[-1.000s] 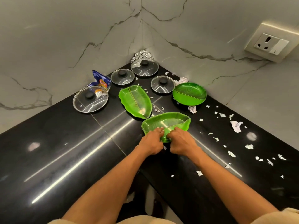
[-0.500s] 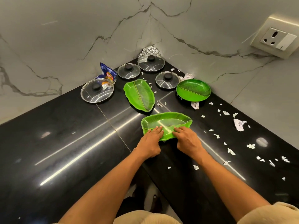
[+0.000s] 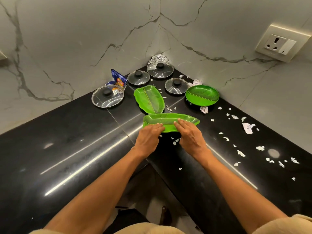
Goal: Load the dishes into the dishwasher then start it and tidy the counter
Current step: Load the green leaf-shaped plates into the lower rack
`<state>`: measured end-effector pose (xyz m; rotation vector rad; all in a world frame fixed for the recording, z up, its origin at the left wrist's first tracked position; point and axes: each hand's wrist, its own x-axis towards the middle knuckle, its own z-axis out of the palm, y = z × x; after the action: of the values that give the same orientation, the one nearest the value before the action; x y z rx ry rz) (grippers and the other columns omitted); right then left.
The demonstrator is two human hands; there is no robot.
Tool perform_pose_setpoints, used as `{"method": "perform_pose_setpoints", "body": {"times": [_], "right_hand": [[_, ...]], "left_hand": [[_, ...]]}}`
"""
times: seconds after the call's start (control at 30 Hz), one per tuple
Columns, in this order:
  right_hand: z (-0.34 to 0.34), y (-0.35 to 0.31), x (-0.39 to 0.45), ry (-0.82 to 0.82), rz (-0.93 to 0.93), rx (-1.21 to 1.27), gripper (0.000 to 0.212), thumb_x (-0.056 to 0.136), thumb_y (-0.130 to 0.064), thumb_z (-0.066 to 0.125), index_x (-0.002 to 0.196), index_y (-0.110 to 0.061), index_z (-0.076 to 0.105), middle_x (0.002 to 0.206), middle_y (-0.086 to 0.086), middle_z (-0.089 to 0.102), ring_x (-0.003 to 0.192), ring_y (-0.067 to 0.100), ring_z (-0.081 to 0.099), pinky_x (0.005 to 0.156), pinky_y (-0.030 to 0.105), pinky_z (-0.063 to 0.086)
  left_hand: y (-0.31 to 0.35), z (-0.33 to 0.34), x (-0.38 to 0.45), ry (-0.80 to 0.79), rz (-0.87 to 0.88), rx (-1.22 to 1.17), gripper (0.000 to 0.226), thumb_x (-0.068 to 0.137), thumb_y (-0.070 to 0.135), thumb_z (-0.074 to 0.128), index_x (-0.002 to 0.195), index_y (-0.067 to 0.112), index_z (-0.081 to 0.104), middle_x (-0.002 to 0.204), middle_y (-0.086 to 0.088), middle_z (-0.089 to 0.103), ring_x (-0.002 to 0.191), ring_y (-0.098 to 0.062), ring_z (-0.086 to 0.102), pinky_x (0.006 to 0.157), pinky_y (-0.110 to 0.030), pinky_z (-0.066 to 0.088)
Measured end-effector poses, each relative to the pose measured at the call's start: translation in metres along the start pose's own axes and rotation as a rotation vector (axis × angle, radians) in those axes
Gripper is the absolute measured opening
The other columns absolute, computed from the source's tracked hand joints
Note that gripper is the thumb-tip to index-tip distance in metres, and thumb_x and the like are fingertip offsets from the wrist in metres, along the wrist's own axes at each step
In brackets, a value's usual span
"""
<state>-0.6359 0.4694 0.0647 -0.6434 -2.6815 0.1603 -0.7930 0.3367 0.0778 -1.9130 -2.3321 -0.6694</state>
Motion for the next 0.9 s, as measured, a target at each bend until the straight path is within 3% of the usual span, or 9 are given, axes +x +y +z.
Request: {"method": "perform_pose_setpoints", "body": {"times": [0.43, 0.57, 0.67, 0.77, 0.83, 0.9], "right_hand": [[-0.02, -0.106, -0.09, 0.1, 0.222, -0.093, 0.054, 0.054, 0.021, 0.066, 0.102, -0.003, 0.076, 0.11, 0.018, 0.074, 0.098, 0.035, 0.072, 0.083, 0.047, 0.06], [-0.026, -0.152, -0.14, 0.113, 0.308, -0.146, 0.053, 0.054, 0.019, 0.067, 0.101, -0.002, 0.077, 0.105, 0.018, 0.075, 0.094, 0.034, 0.073, 0.082, 0.044, 0.061], [-0.033, -0.182, -0.183, 0.118, 0.397, -0.166, 0.042, 0.064, 0.007, 0.058, 0.099, -0.004, 0.078, 0.104, 0.017, 0.076, 0.093, 0.034, 0.074, 0.082, 0.044, 0.06], [-0.039, -0.21, -0.229, 0.113, 0.46, -0.19, 0.043, 0.059, 0.008, 0.066, 0.099, -0.004, 0.077, 0.106, 0.017, 0.075, 0.095, 0.034, 0.074, 0.084, 0.046, 0.06], [-0.046, -0.227, -0.257, 0.12, 0.478, -0.235, 0.038, 0.07, -0.004, 0.053, 0.099, -0.004, 0.078, 0.106, 0.017, 0.075, 0.095, 0.034, 0.074, 0.084, 0.047, 0.06], [-0.052, -0.242, -0.287, 0.135, 0.502, -0.266, 0.046, 0.075, -0.014, 0.04, 0.099, -0.004, 0.078, 0.107, 0.016, 0.075, 0.096, 0.033, 0.074, 0.085, 0.049, 0.06]], "left_hand": [[-0.001, -0.03, -0.089, 0.041, 0.242, -0.084, 0.046, 0.063, -0.011, 0.061, 0.1, 0.011, 0.077, 0.109, -0.008, 0.075, 0.099, -0.026, 0.073, 0.08, -0.038, 0.059], [0.004, -0.037, -0.131, -0.042, 0.362, -0.11, 0.045, 0.062, -0.002, 0.055, 0.099, 0.009, 0.078, 0.107, -0.01, 0.075, 0.097, -0.025, 0.073, 0.08, -0.038, 0.06], [0.017, -0.038, -0.161, -0.113, 0.452, -0.127, 0.045, 0.059, -0.002, 0.063, 0.1, 0.008, 0.077, 0.109, -0.011, 0.075, 0.098, -0.026, 0.073, 0.082, -0.038, 0.059], [0.035, -0.038, -0.196, -0.175, 0.555, -0.116, 0.054, 0.046, -0.004, 0.079, 0.099, 0.008, 0.077, 0.108, -0.013, 0.075, 0.096, -0.026, 0.073, 0.081, -0.037, 0.06], [0.049, -0.039, -0.218, -0.196, 0.589, -0.121, 0.059, 0.042, -0.003, 0.081, 0.099, 0.008, 0.076, 0.109, -0.013, 0.074, 0.098, -0.026, 0.073, 0.082, -0.037, 0.059], [0.064, -0.039, -0.243, -0.228, 0.618, -0.124, 0.063, 0.039, -0.002, 0.081, 0.101, 0.008, 0.075, 0.112, -0.014, 0.073, 0.101, -0.026, 0.072, 0.083, -0.037, 0.059]]}}
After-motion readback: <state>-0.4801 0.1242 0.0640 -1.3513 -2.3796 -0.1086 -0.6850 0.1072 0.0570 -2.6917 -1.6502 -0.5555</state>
